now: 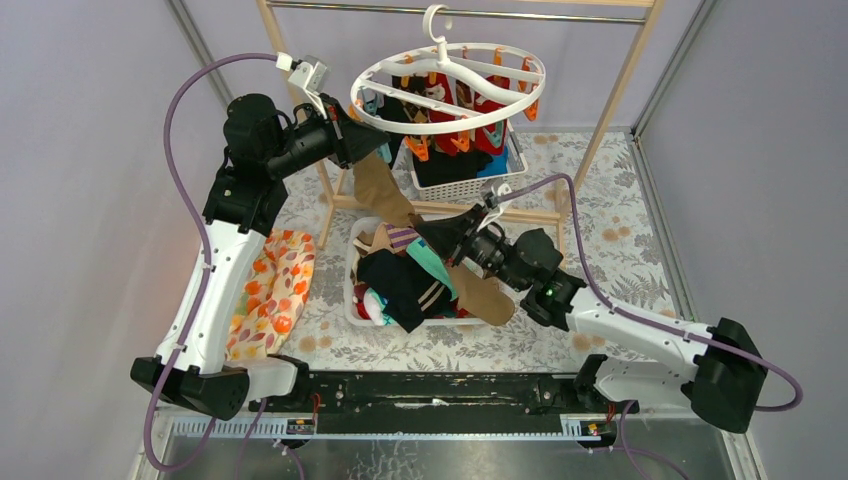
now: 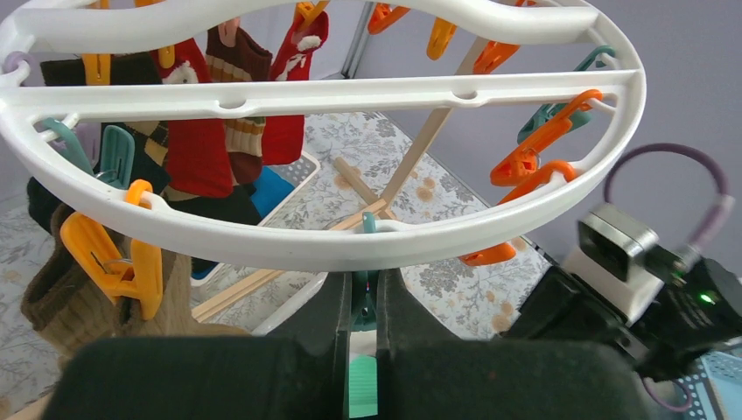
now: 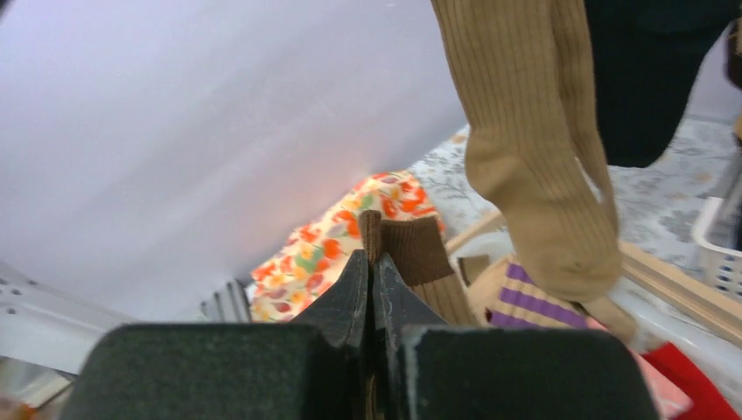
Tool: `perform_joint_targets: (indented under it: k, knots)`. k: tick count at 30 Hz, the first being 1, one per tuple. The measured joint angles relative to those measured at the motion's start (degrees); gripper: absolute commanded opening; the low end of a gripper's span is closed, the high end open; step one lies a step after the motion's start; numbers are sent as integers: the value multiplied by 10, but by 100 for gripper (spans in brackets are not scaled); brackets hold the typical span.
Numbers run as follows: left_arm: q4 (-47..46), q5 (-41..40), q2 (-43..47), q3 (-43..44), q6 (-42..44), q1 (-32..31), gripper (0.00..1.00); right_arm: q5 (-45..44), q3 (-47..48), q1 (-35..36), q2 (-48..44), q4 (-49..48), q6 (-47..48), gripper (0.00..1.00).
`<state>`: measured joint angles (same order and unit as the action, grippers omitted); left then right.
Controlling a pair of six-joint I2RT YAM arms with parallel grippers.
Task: Clip the socks to the hanger
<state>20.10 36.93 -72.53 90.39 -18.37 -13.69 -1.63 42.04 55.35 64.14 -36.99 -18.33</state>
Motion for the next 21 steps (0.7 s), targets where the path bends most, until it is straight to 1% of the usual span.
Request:
perform_joint_targets:
  k: [4,11,17,21]
  knots:
    - [-1,12,0,0,-16,0,0,94,-4,-49,40,-90,-97,0]
    - [-13,38,0,0,-59,6,0,215,6,-88,151,-284,-263,0]
    - [-27,56,0,-5,-90,10,0,255,40,-115,252,-455,-404,0]
    - [-37,69,0,-10,-106,14,0,266,80,-134,307,-497,-474,0]
